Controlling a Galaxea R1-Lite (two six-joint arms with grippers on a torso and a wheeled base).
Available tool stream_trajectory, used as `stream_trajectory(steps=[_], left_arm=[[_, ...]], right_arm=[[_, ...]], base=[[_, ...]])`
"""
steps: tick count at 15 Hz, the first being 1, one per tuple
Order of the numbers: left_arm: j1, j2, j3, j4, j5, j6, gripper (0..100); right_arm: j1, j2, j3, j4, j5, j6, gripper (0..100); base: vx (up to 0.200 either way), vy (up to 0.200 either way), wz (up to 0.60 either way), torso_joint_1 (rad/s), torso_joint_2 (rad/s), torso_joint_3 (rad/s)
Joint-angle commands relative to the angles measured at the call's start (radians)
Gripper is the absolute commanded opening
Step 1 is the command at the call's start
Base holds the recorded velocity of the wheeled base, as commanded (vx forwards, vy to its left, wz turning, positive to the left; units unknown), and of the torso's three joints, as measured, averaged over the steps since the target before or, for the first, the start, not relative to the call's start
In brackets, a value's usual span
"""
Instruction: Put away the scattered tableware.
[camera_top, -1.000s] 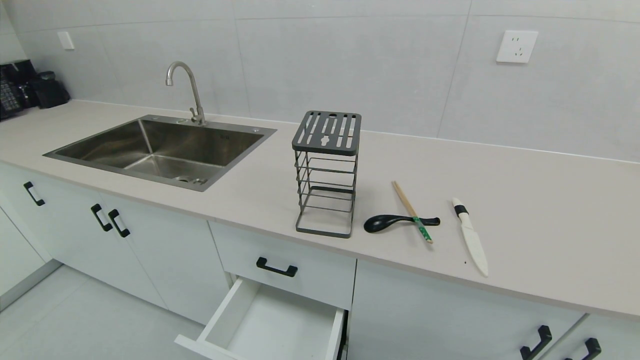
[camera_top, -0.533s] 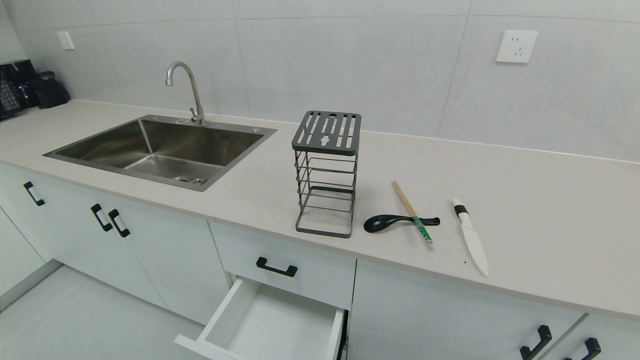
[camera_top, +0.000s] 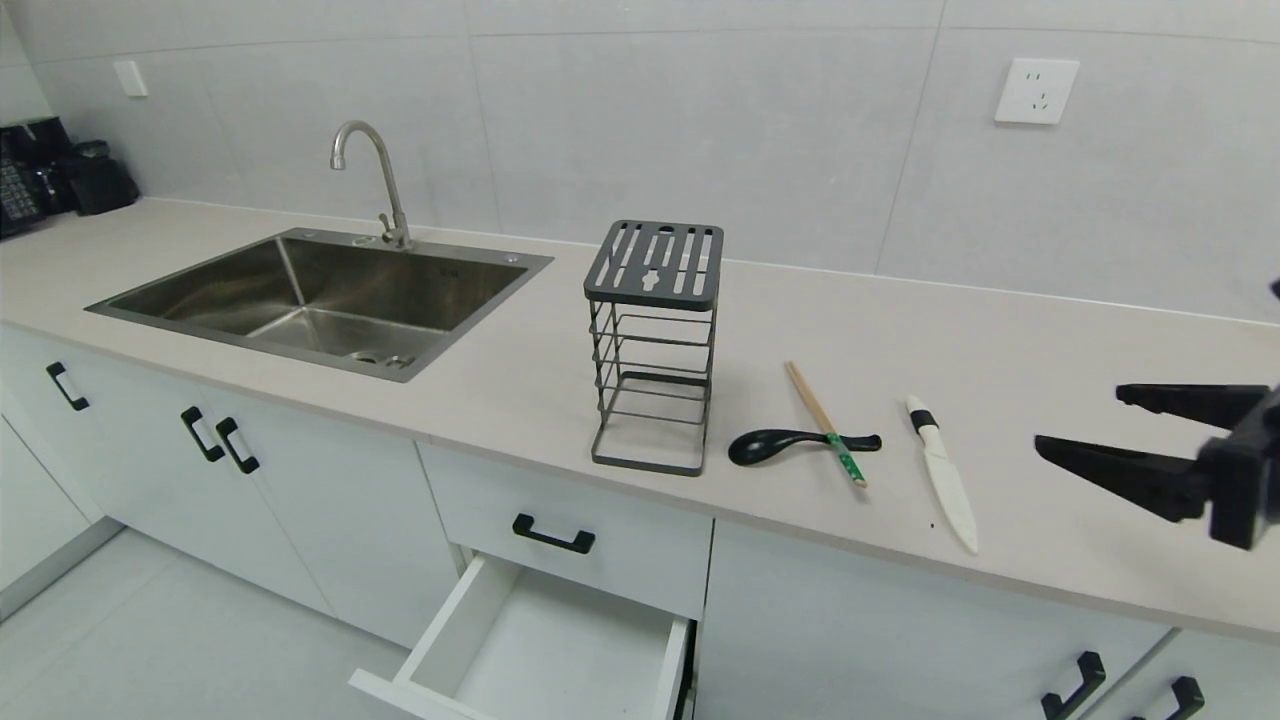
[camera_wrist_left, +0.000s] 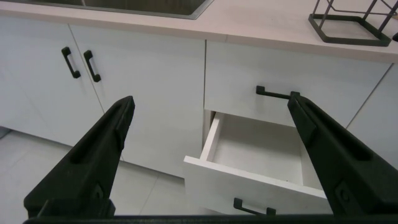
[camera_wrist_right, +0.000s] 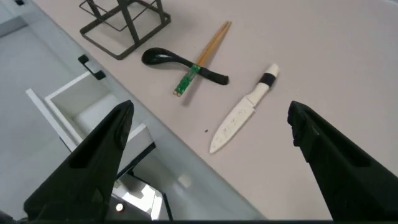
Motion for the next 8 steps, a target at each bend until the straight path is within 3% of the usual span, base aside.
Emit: stream_trajectory(steps=[1,5,6,8], left_arm=[[0.0,0.001,0.0,0.0,0.0,0.001,100],[0.0,0.001,0.0,0.0,0.0,0.001,100],[0.0,0.001,0.0,0.0,0.0,0.0,100],[0.0,0.001,0.0,0.0,0.0,0.001,100]], right_arm=[[0.072,0.195,-0.107,0.003,-0.02,0.017,100],[0.362,0.353,-0.258,0.003,-0.29,0.421,100],[0.394,0.423,-0.276,0.003,-0.375,0.439,100],[0.4,0.506,-0.284,0.017,-0.432,0.44,100]], base=[[0.0,0.0,0.0,0.0,0.0,0.0],[0.0,0.0,0.0,0.0,0.0,0.0],[0.0,0.0,0.0,0.0,0.0,0.0],[0.0,0.0,0.0,0.0,0.0,0.0]])
